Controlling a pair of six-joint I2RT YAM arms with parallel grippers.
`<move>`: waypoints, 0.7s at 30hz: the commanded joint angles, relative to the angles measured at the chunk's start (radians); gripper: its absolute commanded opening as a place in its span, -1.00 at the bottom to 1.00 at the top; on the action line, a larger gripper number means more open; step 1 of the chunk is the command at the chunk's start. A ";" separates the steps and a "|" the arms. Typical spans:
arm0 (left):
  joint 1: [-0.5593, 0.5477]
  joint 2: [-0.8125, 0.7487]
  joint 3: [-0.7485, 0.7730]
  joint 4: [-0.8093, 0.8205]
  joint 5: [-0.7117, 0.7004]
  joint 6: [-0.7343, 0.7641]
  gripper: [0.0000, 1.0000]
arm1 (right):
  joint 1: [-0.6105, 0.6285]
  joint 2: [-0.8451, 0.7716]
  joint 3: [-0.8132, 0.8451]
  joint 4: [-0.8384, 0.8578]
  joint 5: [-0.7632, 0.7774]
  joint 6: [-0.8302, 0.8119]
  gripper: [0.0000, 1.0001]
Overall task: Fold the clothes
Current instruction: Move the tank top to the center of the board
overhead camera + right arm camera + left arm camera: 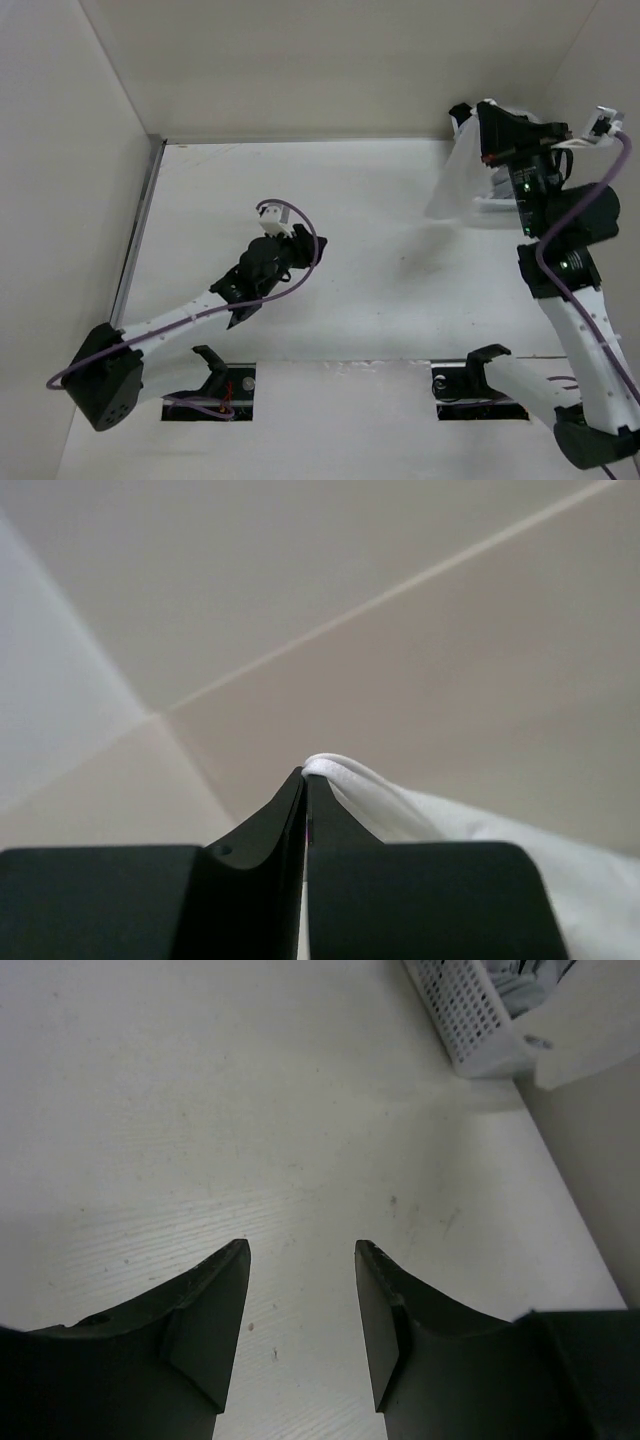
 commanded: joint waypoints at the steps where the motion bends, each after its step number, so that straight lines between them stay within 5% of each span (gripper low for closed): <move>1: 0.039 -0.120 0.042 -0.091 -0.063 -0.006 -0.10 | 0.154 -0.050 0.074 -0.064 0.014 -0.058 -0.95; 8: 0.183 -0.315 0.011 -0.233 -0.146 -0.063 -0.09 | 0.402 0.008 0.077 -0.031 -0.023 -0.074 -0.94; 16: 0.335 -0.421 -0.058 -0.309 -0.149 -0.123 -0.07 | 0.241 0.351 -0.192 0.319 -0.222 0.125 -0.90; 21: 0.309 -0.320 -0.047 -0.301 -0.117 -0.120 -0.08 | 0.152 0.805 0.121 0.255 -0.276 0.189 -0.83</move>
